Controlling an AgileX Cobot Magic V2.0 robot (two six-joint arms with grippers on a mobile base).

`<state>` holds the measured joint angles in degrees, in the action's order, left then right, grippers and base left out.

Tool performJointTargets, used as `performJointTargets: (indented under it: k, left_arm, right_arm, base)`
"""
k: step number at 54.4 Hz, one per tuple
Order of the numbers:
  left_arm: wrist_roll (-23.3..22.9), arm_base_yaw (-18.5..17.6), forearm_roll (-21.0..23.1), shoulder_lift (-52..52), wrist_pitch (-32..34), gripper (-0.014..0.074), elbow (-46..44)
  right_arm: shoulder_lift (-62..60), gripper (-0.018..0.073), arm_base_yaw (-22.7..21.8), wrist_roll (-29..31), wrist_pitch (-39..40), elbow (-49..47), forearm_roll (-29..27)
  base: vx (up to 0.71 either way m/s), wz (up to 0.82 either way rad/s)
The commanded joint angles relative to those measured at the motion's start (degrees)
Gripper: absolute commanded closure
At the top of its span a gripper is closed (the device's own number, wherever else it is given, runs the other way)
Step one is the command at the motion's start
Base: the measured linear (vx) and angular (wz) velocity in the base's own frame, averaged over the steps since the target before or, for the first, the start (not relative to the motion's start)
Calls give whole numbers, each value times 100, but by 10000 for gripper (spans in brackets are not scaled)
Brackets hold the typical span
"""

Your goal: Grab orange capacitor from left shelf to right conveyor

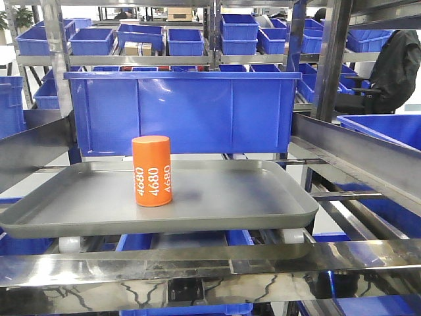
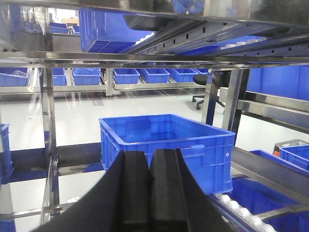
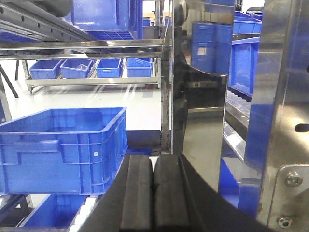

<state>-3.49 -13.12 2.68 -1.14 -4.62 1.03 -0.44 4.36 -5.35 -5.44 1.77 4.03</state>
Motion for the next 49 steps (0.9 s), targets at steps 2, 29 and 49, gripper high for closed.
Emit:
performJointTargets:
  k: [2, 29, 49]
  left_arm:
    - [-32, -44, 27, -27, 462, 603, -171]
    - [-32, -44, 27, -27, 462, 603, -171]
    - [-32, -44, 27, -27, 462, 603, -171]
  right_arm:
    - [-55, 567, -28, 60, 473, 60, 25]
    - [-50, 567, -28, -114, 1520, -704, -185]
    - [2495, 567, -28, 209, 9, -5139, 37]
  base:
    - [0, 0]
    - [0, 0]
    - [0, 0]
